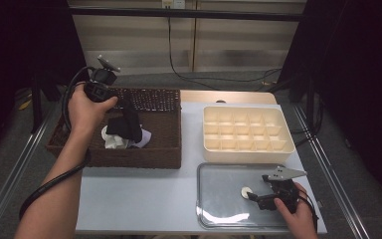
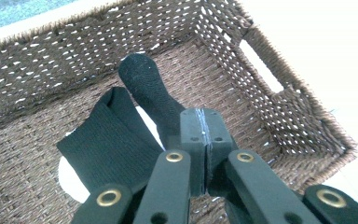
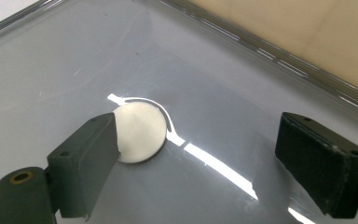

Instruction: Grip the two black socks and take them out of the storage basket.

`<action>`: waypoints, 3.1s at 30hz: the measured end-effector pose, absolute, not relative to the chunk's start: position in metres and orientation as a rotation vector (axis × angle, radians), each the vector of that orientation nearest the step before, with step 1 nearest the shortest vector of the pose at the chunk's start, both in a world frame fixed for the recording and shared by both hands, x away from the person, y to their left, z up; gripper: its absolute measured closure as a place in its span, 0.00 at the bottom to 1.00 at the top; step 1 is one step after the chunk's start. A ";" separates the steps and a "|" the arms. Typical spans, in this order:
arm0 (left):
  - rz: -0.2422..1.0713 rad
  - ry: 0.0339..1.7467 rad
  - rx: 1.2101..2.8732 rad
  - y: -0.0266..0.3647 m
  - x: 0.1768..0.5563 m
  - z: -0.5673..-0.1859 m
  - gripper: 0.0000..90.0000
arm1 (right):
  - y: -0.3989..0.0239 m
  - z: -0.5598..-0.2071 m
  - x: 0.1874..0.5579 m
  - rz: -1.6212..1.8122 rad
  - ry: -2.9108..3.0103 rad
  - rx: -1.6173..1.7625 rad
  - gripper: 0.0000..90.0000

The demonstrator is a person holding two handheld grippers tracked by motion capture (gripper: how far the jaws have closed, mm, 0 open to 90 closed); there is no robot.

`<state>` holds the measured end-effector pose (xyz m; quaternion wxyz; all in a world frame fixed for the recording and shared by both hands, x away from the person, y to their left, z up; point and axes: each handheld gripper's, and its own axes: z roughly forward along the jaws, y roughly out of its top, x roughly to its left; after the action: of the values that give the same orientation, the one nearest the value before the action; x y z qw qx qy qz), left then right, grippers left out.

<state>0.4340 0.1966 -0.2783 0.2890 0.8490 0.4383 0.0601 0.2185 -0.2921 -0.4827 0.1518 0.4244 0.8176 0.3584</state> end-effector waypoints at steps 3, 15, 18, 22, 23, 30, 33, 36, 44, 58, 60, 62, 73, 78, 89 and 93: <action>0.164 1.149 2.272 0.195 0.431 -0.271 0.99 | -0.292 -0.483 0.218 1.028 2.346 1.218 0.14; 0.146 1.127 2.252 0.196 0.419 -0.256 0.99 | -0.292 -0.483 0.219 1.029 2.349 1.222 0.14; 0.128 1.116 2.253 0.197 0.419 -0.255 0.99 | -0.292 -0.483 0.219 1.031 2.350 1.221 0.14; 0.120 1.113 2.261 0.197 0.417 -0.253 0.99 | -0.292 -0.483 0.219 1.029 2.349 1.222 0.14; 0.121 1.119 2.250 0.196 0.416 -0.253 0.99 | -0.292 -0.483 0.219 1.029 2.348 1.224 0.14; 0.108 1.058 2.280 0.193 0.410 -0.242 0.99 | -0.292 -0.483 0.219 1.030 2.349 1.224 0.14; 0.084 1.050 2.262 0.191 0.407 -0.239 0.99 | -0.292 -0.483 0.219 1.029 2.347 1.220 0.14; 0.083 1.019 2.281 0.190 0.404 -0.235 0.99 | -0.292 -0.483 0.219 1.030 2.348 1.219 0.14; 0.079 0.978 2.293 0.183 0.396 -0.229 0.99 | -0.292 -0.483 0.219 1.030 2.348 1.219 0.14; 0.057 0.917 2.291 0.177 0.384 -0.216 0.99 | -0.292 -0.483 0.219 1.029 2.349 1.218 0.14; 0.050 0.915 2.289 0.176 0.382 -0.215 0.99 | -0.292 -0.483 0.219 1.029 2.348 1.219 0.14; 0.046 0.910 2.290 0.176 0.381 -0.213 0.99 | -0.292 -0.483 0.219 1.031 2.350 1.221 0.14; 0.052 0.873 2.304 0.170 0.372 -0.207 0.99 | -0.292 -0.483 0.219 1.030 2.348 1.219 0.14; 0.051 0.860 2.302 0.169 0.367 -0.204 0.99 | -0.292 -0.483 0.219 1.031 2.352 1.225 0.14; 0.030 0.825 2.308 0.166 0.356 -0.208 0.99 | -0.292 -0.483 0.219 1.029 2.349 1.221 0.14; 0.023 0.804 2.308 0.165 0.349 -0.213 0.99 | -0.292 -0.483 0.218 1.028 2.350 1.218 0.14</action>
<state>0.3495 0.1648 -0.2135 0.3418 0.8874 0.3091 0.0089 0.2185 -0.2923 -0.4827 0.1503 0.4242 0.8182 0.3577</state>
